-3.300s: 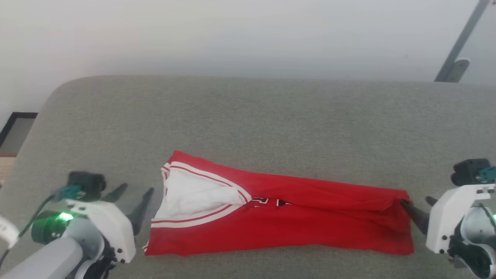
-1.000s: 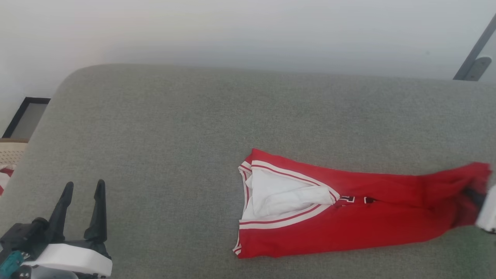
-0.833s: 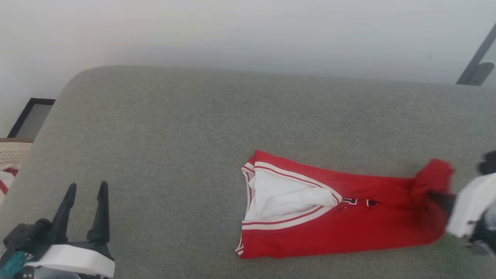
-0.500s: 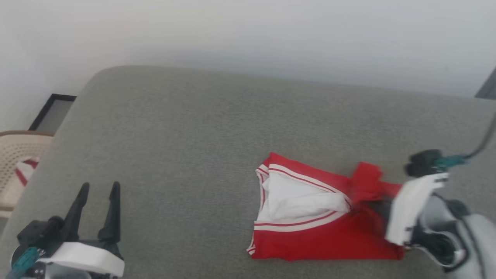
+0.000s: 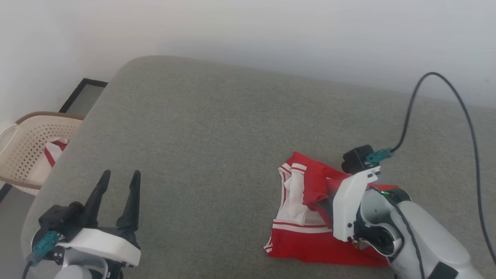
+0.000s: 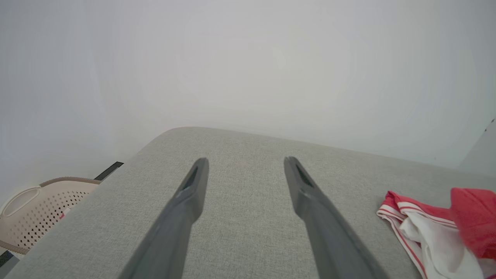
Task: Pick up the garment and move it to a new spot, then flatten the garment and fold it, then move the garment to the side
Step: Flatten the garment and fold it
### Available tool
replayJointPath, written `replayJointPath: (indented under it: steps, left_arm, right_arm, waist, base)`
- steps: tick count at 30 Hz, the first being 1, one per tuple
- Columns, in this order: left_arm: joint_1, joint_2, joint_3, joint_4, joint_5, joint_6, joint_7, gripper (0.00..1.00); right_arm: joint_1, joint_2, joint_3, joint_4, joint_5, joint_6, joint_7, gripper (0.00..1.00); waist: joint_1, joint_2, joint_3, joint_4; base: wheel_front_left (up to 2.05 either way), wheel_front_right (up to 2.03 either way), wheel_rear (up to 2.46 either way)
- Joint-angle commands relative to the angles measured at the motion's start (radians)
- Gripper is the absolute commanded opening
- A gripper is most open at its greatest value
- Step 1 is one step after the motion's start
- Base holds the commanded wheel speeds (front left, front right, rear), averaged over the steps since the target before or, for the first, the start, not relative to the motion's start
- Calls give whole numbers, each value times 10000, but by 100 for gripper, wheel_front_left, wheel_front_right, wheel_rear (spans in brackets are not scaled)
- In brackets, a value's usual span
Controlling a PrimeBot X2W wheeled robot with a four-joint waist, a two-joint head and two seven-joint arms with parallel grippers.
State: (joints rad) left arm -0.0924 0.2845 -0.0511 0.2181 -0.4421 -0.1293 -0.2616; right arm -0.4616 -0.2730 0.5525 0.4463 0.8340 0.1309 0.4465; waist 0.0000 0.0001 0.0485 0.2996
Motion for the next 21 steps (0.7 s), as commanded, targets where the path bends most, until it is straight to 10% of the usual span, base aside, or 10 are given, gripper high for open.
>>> replayJointPath:
  steps: [1, 4, 21]
  left_arm:
    - [-133, 12, -29, 57, -112, -20, -39, 100]
    - [-237, 13, -60, 183, -211, -20, -39, 100]
    - [463, 323, 835, 221, -322, -21, -39, 100]
  right_arm:
    - [-169, 24, 112, 154, -37, -2, -137, 5]
    - [-410, 90, 420, 642, 33, -2, -448, 100]
    - [-191, -1249, 674, -286, 838, -4, -3136, 100]
  waist:
    - [0, -1, 29, 38]
    - [0, -1, 48, 28]
    - [0, -1, -312, -1437]
  base:
    - [0, 0, 0]
    - [0, 0, 0]
    - [0, 0, 0]
